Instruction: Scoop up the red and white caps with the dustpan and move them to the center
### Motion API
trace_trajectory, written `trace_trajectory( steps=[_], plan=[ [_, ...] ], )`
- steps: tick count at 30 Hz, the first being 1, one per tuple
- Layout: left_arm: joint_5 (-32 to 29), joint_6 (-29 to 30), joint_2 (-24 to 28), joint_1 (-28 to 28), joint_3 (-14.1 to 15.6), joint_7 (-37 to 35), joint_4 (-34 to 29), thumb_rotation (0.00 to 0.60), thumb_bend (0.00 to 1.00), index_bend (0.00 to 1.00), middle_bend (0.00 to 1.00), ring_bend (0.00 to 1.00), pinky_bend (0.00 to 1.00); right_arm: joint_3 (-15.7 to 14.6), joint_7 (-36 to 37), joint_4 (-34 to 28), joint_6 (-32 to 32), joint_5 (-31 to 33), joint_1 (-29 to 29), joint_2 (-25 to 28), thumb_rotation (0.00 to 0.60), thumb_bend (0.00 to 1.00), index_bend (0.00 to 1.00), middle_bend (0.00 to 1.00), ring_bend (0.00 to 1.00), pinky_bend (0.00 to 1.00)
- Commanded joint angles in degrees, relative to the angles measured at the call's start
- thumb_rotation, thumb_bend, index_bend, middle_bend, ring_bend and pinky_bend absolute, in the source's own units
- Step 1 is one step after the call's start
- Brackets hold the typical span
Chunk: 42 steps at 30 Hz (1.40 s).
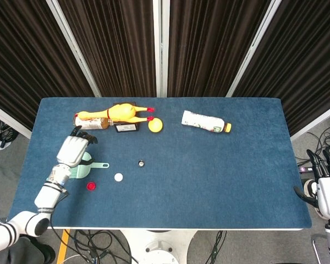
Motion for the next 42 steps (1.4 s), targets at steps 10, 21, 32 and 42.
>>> trace_trajectory(
  steps=[10, 21, 32, 42],
  plan=[
    [-5.7, -1.1, -7.7, -1.3, 3.7, 12.2, 6.1, 0.600, 0.26, 0.39, 0.41, 0.27, 0.10, -0.2, 0.5, 0.3, -0.8, 0.1, 0.2, -0.3, 0.600, 0.05, 0.07, 0.16, 0.01, 0.12],
    [-7.5, -1.8, -9.8, -1.5, 5.2, 14.7, 7.3, 0.600, 0.27, 0.39, 0.43, 0.29, 0.14, -0.1, 0.7, 0.5, -1.6, 0.8, 0.5, -0.7, 0.600, 0.05, 0.07, 0.16, 0.01, 0.10],
    [-9.0, -2.5, -10.9, -2.3, 5.6, 17.5, 8.6, 0.600, 0.28, 0.39, 0.44, 0.30, 0.14, -0.2, 1.1, 0.8, -2.1, 1.3, 0.5, -0.9, 0.600, 0.05, 0.07, 0.16, 0.01, 0.08],
    [-10.0, -2.8, -11.1, -2.5, 6.3, 19.5, 8.6, 0.600, 0.29, 0.41, 0.46, 0.32, 0.14, -0.2, 1.5, 1.1, -2.2, 1.6, 0.4, -1.1, 0.600, 0.05, 0.07, 0.16, 0.01, 0.07]
  ],
)
